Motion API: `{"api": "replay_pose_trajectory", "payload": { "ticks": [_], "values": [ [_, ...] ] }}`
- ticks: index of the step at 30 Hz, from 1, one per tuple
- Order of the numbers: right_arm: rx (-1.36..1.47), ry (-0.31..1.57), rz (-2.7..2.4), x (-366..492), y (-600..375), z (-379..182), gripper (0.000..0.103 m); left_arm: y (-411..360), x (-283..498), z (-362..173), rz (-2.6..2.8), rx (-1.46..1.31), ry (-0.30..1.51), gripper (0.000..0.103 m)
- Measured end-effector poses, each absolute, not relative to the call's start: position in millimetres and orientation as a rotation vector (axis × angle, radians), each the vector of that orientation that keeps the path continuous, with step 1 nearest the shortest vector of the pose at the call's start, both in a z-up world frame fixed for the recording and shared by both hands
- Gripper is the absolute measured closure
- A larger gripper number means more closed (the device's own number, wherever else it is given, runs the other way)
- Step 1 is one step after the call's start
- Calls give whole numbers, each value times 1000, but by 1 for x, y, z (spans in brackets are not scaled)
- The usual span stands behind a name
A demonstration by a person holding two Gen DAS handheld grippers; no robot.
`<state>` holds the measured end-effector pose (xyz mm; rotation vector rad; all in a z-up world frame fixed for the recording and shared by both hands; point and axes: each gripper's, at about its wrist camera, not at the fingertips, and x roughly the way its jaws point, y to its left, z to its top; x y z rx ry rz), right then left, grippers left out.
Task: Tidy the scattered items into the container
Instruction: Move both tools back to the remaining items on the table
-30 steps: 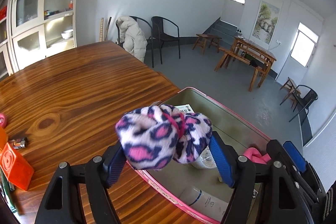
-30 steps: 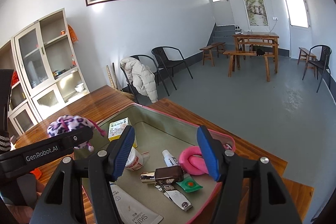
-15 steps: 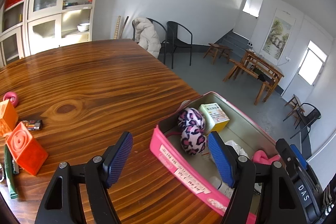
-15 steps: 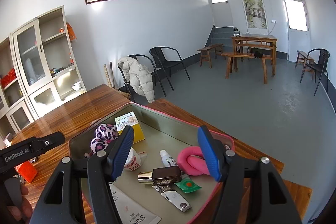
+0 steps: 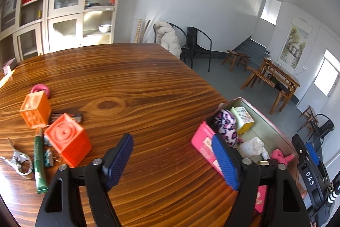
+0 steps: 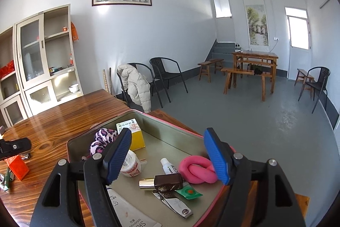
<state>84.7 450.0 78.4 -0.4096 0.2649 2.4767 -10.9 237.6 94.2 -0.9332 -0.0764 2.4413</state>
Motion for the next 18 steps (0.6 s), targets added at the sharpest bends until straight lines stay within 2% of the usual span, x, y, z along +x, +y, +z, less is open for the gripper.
{"api": "replay_pose_trajectory", "payload": {
  "ticks": [7, 18],
  "values": [
    [-343, 135, 2481, 80, 425, 82, 24, 175, -12, 92, 2545, -940, -55, 13],
    [-482, 146, 2713, 51, 358, 90, 21, 44, -30, 59, 2768, -1101, -75, 13]
  ]
}}
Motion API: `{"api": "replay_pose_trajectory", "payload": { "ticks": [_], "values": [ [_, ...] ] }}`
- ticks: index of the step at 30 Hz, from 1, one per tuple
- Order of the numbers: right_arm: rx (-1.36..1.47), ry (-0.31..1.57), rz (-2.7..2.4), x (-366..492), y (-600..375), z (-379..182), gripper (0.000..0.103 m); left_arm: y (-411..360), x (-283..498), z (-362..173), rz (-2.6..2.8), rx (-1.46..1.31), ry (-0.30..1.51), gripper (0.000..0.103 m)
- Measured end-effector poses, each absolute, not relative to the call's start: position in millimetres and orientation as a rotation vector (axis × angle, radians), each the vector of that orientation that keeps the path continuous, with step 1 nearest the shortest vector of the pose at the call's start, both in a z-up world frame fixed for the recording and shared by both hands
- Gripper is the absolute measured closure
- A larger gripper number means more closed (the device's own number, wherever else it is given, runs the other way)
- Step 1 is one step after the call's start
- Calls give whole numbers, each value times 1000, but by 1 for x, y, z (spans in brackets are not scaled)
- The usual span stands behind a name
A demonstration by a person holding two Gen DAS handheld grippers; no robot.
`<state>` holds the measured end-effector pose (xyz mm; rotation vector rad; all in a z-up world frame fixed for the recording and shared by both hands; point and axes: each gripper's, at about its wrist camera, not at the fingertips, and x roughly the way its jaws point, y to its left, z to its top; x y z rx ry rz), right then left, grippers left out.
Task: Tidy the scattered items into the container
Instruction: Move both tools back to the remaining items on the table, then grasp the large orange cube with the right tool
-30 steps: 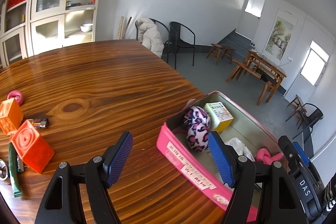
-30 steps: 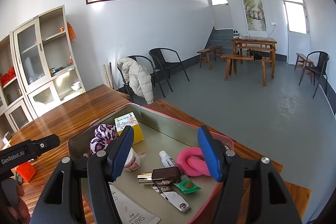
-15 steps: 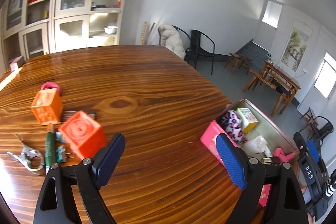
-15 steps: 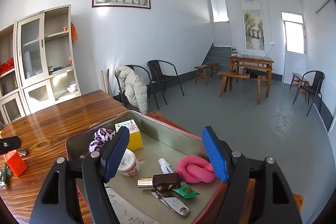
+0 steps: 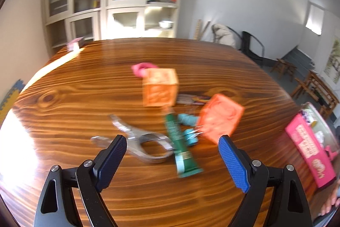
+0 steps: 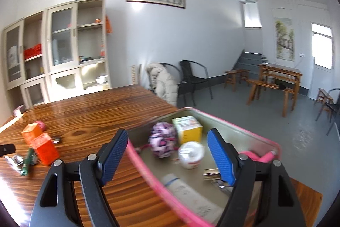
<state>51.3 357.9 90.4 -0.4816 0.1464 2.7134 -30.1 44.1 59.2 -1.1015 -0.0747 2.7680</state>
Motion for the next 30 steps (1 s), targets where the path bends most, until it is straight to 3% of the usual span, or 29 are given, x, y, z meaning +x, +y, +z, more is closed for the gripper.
{"api": "replay_pose_trajectory", "payload": {
  "ticks": [8, 16, 30],
  "values": [
    [-887, 206, 3024, -9, 296, 80, 20, -3, -33, 45, 2801, -1174, -127, 13],
    [-1126, 138, 3138, -64, 239, 57, 20, -4, -33, 45, 2777, -1197, -157, 13],
    [-1237, 100, 3119, -122, 194, 35, 19, -3, -34, 42, 2759, -1225, -165, 13]
  ]
}}
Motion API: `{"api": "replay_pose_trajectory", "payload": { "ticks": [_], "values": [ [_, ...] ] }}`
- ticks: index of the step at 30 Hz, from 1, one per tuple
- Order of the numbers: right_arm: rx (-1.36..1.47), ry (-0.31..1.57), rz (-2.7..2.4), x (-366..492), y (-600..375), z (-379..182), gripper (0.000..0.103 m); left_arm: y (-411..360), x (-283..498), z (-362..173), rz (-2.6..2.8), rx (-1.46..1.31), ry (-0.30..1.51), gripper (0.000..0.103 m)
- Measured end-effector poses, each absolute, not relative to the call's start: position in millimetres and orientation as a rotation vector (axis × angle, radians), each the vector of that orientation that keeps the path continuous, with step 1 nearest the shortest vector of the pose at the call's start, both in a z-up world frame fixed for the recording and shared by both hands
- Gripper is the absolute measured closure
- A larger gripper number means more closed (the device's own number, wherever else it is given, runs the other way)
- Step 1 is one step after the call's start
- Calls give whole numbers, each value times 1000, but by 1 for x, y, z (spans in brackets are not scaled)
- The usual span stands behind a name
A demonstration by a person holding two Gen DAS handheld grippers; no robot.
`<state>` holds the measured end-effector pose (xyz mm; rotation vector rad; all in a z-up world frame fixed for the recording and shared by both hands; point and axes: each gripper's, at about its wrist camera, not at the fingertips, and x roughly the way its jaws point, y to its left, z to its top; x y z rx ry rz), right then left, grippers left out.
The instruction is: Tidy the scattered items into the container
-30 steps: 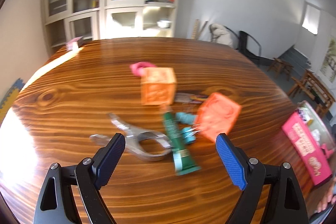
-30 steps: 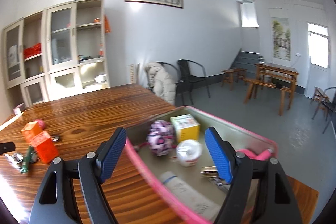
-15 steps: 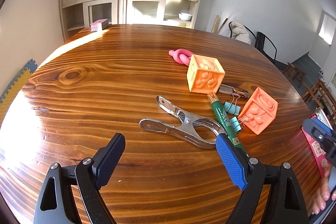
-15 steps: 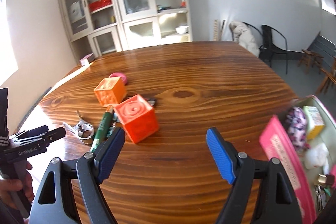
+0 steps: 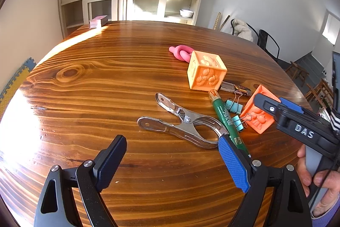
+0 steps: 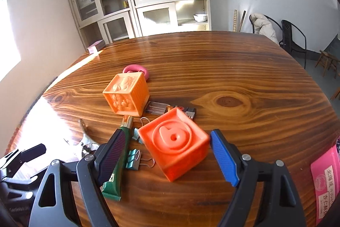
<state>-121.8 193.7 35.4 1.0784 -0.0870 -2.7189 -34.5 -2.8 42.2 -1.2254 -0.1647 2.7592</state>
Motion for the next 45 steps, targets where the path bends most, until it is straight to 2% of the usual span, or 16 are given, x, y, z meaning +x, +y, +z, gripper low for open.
{"api": "replay_pose_trajectory", "payload": {
  "ticks": [11, 13, 17, 29, 35, 45],
  "values": [
    [1206, -99, -2696, -139, 200, 15, 19, 4, -36, 38, 2751, -1239, -134, 13],
    [1201, -117, -2685, -137, 202, 15, 26, 4, -36, 38, 2753, -1237, -132, 13],
    [1205, -80, -2714, -127, 205, 16, 28, 2, -37, 37, 2755, -1235, -139, 13],
    [1175, -156, -2784, -91, 232, 34, 27, 14, -45, 29, 2771, -1244, -105, 13],
    [1091, -111, -2812, -68, 228, 45, 27, 7, -59, 25, 2821, -1287, -156, 13],
    [1055, -125, -2828, -58, 231, 49, 27, -1, -61, 18, 2839, -1359, -93, 13]
  ]
}}
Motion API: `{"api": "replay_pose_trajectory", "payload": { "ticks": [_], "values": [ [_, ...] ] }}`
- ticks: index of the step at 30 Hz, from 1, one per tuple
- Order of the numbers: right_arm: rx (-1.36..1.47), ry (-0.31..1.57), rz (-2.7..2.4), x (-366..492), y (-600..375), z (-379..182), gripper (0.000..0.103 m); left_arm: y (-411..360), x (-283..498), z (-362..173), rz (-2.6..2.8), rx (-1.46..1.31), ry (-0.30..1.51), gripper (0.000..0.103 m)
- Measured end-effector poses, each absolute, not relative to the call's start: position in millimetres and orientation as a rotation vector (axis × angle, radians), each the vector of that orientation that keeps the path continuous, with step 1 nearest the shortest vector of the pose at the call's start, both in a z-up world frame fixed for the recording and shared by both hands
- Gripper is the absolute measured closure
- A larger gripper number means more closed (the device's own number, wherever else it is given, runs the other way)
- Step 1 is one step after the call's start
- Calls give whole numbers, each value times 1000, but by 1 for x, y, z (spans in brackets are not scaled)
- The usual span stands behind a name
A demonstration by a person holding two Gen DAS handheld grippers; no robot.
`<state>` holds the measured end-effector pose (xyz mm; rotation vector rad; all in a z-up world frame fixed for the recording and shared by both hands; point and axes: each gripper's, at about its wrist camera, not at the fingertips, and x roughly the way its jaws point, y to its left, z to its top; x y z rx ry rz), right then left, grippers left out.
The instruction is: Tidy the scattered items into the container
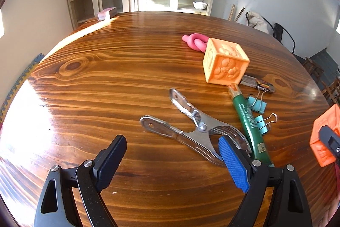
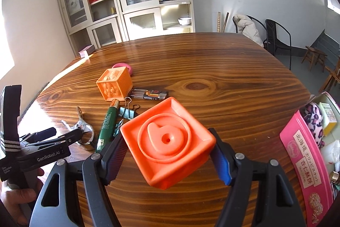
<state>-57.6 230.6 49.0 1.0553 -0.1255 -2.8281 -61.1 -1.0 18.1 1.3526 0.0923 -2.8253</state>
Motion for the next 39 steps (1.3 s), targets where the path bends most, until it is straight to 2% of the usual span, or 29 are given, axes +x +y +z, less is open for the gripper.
{"api": "replay_pose_trajectory", "payload": {
  "ticks": [9, 17, 25, 30, 32, 34, 39],
  "values": [
    [1024, -138, -2849, -52, 239, 53, 27, -32, -43, 30, -2709, 1228, -41, 13],
    [1009, -142, -2851, -49, 240, 55, 27, -31, -27, 40, -2877, 1259, 208, 13],
    [1016, -151, -2850, -48, 240, 53, 27, 5, -53, 26, -2802, 1284, -37, 13],
    [1038, -161, -2850, -51, 242, 50, 27, -7, -68, 17, -2756, 1316, 7, 13],
    [1044, -160, -2851, -52, 242, 49, 27, -11, -71, 12, -2754, 1339, 31, 31],
    [1043, -152, -2853, -52, 241, 49, 27, -15, -71, 13, -2767, 1331, 65, 60],
    [1006, -114, -2872, -47, 237, 52, 27, -21, -67, 16, -2823, 1331, 146, 63]
  ]
}}
